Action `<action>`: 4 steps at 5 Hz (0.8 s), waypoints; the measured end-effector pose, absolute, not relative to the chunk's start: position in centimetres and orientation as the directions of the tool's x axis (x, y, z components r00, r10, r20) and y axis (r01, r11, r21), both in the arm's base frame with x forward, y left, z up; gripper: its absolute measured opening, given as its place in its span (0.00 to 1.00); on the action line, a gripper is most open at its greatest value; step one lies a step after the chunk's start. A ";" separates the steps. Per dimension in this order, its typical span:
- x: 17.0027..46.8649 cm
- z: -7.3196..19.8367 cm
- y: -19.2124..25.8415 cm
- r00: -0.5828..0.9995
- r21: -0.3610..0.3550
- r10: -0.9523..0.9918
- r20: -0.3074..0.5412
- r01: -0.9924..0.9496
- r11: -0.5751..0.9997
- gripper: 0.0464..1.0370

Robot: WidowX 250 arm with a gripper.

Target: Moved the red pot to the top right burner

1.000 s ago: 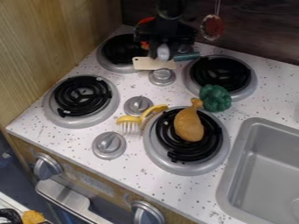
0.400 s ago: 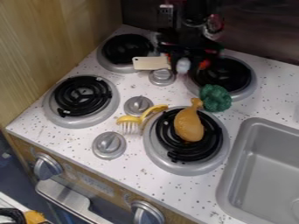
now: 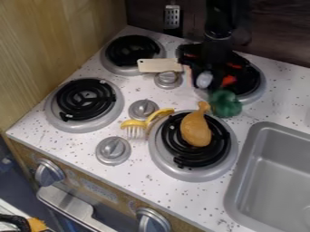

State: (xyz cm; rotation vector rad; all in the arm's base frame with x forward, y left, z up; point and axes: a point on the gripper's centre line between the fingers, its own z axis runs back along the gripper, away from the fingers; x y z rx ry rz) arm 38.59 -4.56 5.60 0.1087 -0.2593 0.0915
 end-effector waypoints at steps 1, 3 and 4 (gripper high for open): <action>38.6 5.7 -5.4 0.964 0.110 0.021 0.267 -0.052 0.993 0.31; 39.7 6.9 -6.2 0.954 0.117 -0.040 0.299 0.005 0.993 0.31; 40.4 6.5 -5.9 0.953 0.109 -0.056 0.297 0.025 0.994 0.31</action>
